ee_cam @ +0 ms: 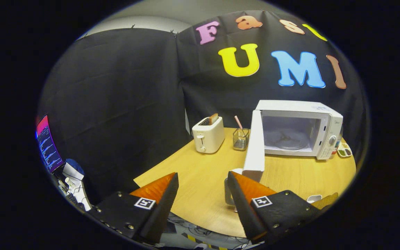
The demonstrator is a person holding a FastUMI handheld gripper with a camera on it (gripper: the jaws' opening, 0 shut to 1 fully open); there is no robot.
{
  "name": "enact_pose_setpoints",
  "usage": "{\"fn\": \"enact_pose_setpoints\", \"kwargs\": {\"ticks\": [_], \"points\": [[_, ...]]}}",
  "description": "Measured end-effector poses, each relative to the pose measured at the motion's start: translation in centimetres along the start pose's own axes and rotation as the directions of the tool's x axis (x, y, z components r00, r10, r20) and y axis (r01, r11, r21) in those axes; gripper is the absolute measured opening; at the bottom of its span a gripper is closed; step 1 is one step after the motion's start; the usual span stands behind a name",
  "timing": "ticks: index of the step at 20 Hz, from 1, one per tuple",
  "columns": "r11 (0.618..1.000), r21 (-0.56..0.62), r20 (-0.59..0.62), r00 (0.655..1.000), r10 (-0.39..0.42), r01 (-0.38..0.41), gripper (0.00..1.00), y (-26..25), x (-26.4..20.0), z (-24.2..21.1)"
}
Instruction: Open the microwave, put the food inside, and close the microwave door.
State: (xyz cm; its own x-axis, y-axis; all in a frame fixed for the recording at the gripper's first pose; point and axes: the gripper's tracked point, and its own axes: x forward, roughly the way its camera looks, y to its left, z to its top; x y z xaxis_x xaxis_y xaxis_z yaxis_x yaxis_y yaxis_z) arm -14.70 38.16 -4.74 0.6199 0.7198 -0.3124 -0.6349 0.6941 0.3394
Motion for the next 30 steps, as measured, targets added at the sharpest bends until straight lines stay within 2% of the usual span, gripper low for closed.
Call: {"fn": "enact_pose_setpoints", "kwargs": {"ticks": [2,7,17,25,30], "points": [[1.0,0.012,0.047,0.999,-0.02,0.02,0.96,-1.9,-1.3,1.9],[0.993,-0.006,0.102,0.988,-0.113,0.114,0.96,-9.0,-4.5,4.5],[0.975,0.099,0.022,0.979,-0.202,0.199,0.96,-21.4,-8.9,2.9],[0.955,0.234,-0.109,0.981,-0.162,0.184,0.96,-27.8,-11.1,-1.7],[0.941,0.281,-0.206,0.97,-0.132,0.188,0.96,-30.7,-11.8,-5.8]]}}
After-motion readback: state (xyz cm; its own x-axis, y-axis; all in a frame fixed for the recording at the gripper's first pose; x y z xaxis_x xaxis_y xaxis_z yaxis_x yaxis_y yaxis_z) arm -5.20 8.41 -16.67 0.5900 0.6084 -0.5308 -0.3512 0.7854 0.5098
